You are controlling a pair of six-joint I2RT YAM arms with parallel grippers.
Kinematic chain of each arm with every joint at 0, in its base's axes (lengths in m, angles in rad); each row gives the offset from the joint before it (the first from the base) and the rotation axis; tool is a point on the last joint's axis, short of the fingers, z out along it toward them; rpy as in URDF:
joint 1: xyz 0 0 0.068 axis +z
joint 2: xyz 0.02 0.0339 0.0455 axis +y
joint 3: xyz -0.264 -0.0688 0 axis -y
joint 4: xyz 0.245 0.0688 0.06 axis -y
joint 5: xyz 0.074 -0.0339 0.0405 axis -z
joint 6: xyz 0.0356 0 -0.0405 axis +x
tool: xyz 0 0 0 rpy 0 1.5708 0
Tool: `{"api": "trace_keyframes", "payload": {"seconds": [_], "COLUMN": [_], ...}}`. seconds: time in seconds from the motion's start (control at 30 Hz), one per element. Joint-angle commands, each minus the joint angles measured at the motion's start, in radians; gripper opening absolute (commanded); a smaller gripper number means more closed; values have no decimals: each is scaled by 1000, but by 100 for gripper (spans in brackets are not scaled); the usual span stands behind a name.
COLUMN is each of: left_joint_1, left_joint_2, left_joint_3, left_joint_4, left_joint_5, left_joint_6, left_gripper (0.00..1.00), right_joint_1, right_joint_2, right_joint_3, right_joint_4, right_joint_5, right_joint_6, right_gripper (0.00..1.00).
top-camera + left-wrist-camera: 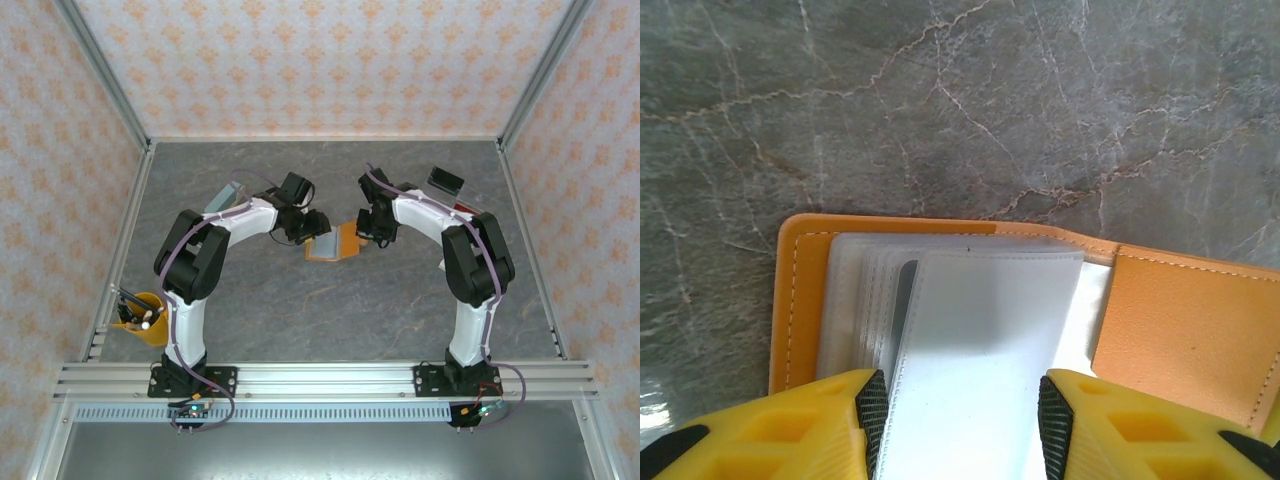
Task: Take the credit cards out of the card holder
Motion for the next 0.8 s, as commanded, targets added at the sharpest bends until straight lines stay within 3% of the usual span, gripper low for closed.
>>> {"api": "trace_keyframes", "payload": {"seconds": [0.0, 0.2, 0.37, 0.77], "left_joint_1": [-10, -11, -11, -11], "left_joint_2": [-19, -14, 19, -10], "left_joint_3": [28, 46, 43, 29], "left_joint_4": [-90, -128, -101, -30], "left_joint_5": [-53, -86, -5, 111], "left_joint_6": [64, 93, 81, 85], "left_gripper": [48, 48, 46, 21], "right_joint_1": [-4, -4, -4, -4], "right_joint_2": [20, 25, 31, 37], "right_joint_3": [7, 12, 14, 11], "right_joint_4": [-1, -10, -8, 11], "right_joint_5": [-1, -4, -21, -89], "right_joint_6": [4, -2, -7, -22], "right_gripper": [10, 10, 10, 9]}}
